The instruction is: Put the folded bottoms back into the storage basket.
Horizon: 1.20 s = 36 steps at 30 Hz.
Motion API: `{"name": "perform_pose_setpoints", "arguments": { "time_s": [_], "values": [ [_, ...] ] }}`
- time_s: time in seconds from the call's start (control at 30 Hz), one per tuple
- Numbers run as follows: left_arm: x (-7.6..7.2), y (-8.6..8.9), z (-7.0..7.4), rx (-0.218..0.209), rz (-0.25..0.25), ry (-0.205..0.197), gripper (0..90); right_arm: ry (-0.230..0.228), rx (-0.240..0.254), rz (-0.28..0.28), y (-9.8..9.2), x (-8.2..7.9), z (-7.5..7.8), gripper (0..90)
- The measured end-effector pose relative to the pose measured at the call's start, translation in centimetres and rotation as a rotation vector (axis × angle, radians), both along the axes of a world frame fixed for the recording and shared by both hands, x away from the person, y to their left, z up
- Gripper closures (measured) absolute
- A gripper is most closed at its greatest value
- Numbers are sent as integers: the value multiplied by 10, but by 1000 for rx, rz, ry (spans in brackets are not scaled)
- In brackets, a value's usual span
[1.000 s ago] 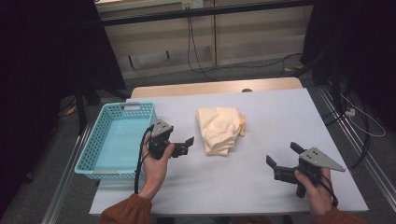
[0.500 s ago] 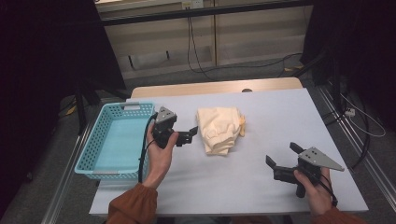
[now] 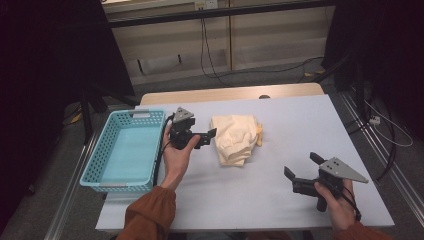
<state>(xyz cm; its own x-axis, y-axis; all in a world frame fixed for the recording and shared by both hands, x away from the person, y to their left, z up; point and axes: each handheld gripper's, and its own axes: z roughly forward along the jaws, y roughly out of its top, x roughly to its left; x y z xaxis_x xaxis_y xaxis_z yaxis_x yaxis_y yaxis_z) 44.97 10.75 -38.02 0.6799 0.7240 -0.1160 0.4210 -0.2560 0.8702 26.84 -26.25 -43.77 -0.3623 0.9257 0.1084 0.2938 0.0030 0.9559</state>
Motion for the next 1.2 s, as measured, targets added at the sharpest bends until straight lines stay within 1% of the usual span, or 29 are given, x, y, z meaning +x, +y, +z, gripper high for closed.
{"name": "perform_pose_setpoints", "arguments": {
  "time_s": [0.03,0.07,0.1,0.13,0.17,0.2,0.23,0.27,0.3,0.33,0.37,0.4,0.43,0.47,0.5,0.53,0.57,0.6,0.63,0.67,0.73,0.77,0.8,0.87,1.03,1.13,1.17,1.2],
  "values": [
    [0,0,0,0,0,0,79,0,-1,1,0,0,0,4],
    [5,-2,-2,1,-4,12,79,0,-1,1,1,0,0,4],
    [5,-2,-2,1,-4,12,78,1,0,2,1,0,0,4],
    [8,-8,-3,12,5,38,74,-1,0,2,1,0,0,4],
    [8,-8,-3,12,5,38,72,-1,0,2,1,0,0,4],
    [12,-12,-3,13,26,51,71,0,1,2,0,0,0,4],
    [14,-13,-4,14,18,49,71,1,-1,3,0,0,0,4],
    [16,-14,-5,24,12,38,69,2,-3,6,0,0,0,4],
    [16,-14,-5,24,12,38,70,2,-3,6,0,0,0,4],
    [19,-17,-8,39,23,29,70,2,-5,8,0,0,0,4],
    [19,-17,-8,39,23,29,70,1,-8,11,0,0,0,4],
    [22,-18,-12,46,24,44,70,2,-4,8,0,0,0,4],
    [24,-19,-13,58,37,48,70,3,-3,8,0,0,0,4],
    [26,-19,-15,63,53,44,69,2,-4,8,0,1,-1,4],
    [26,-19,-15,63,53,44,69,2,-1,7,0,1,0,4],
    [29,-21,-17,77,53,44,69,2,0,8,0,1,-1,4],
    [29,-21,-17,77,53,44,69,1,-1,11,0,1,-1,4],
    [32,-24,-20,71,45,71,69,1,-1,12,1,1,-1,4],
    [34,-25,-21,89,39,83,70,-1,-2,13,1,1,-1,4],
    [35,-26,-22,80,42,97,76,-2,-2,14,1,1,-1,4],
    [39,-26,-26,92,34,139,90,0,0,13,0,1,0,4],
    [39,-26,-26,92,34,139,90,0,0,13,0,1,0,4],
    [41,-25,-28,86,34,153,90,0,-1,14,0,1,0,5],
    [47,-25,-34,52,48,198,98,-2,-3,15,1,1,-1,5],
    [56,-24,-41,69,73,246,134,-1,-1,20,1,0,-1,7],
    [58,-24,-44,77,77,297,137,1,0,19,0,0,0,10],
    [58,-24,-44,77,77,297,146,0,0,18,0,0,0,10],
    [57,-26,-46,112,78,315,165,-1,-1,18,0,0,0,10]
  ]
}}
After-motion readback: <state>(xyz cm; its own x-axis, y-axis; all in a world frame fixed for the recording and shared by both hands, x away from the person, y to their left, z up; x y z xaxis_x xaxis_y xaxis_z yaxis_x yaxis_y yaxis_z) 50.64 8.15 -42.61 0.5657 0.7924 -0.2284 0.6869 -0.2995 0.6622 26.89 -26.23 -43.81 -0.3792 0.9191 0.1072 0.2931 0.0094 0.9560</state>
